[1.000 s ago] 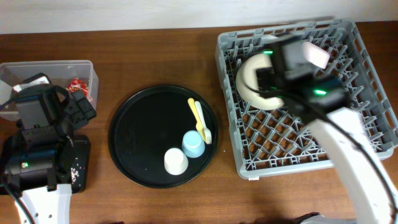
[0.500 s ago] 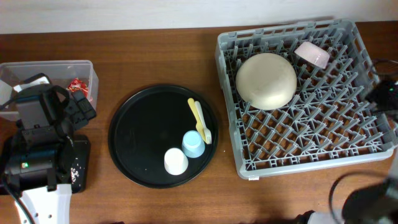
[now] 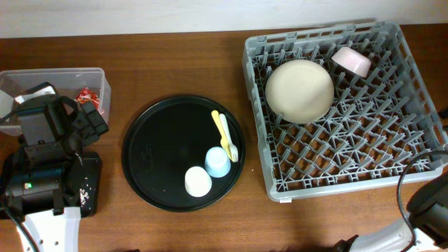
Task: Sort waste into correct bins and load items into the dishwasher rack
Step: 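Release the plate and raise the right gripper from the rack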
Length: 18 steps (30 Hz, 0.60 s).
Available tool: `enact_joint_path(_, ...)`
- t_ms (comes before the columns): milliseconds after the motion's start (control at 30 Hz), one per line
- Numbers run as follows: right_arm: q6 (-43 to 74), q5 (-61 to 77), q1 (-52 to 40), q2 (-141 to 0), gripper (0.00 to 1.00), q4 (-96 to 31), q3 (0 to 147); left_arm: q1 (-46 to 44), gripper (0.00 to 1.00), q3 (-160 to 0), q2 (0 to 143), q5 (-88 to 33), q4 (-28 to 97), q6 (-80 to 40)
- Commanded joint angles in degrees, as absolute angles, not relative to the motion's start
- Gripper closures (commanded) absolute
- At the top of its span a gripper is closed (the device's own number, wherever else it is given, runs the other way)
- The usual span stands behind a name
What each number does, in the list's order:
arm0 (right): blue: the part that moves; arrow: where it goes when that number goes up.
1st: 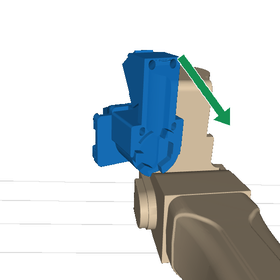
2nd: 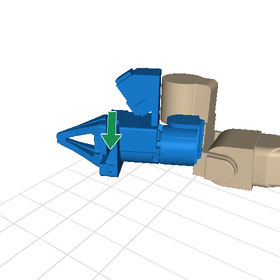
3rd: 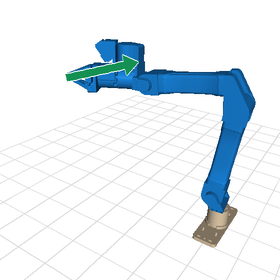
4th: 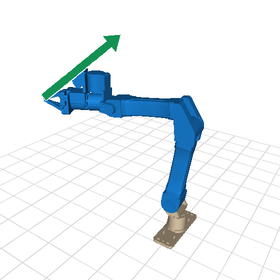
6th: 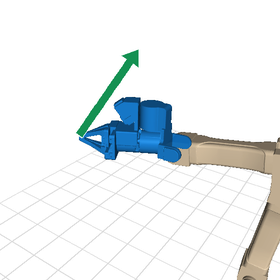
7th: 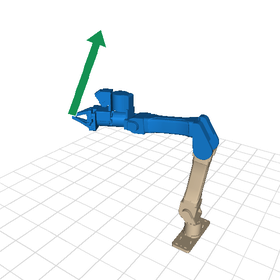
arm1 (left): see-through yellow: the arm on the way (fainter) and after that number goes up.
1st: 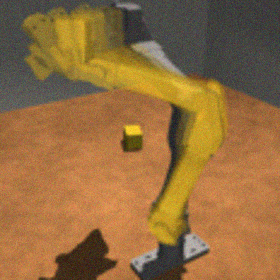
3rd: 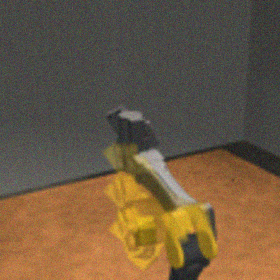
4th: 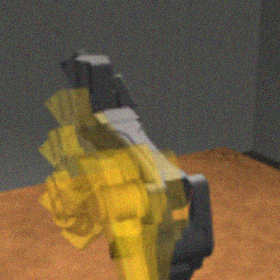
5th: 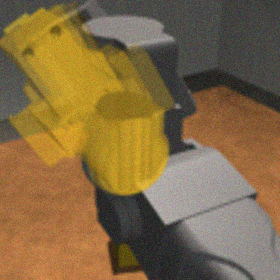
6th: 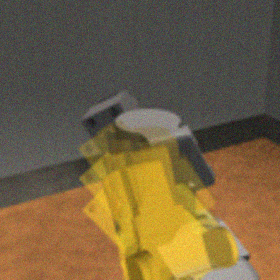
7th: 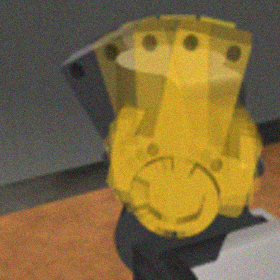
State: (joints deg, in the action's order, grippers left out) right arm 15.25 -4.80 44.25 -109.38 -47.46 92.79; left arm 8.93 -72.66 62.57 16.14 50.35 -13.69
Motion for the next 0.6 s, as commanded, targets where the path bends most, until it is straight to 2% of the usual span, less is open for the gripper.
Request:
enact_joint_path(0, 17.4, -4.0, 46.3, -112.8, 0.35, -47.9, 93.2, 9.2, 0.01, -72.8, 62.3, 16.8, 50.3, -13.8)
enact_joint_path(567, 24.5, -1.5, 48.5, -113.0, 0.36, -55.8, 93.2, 9.2, 0.01, -72.8, 62.3, 16.8, 50.3, -13.8)
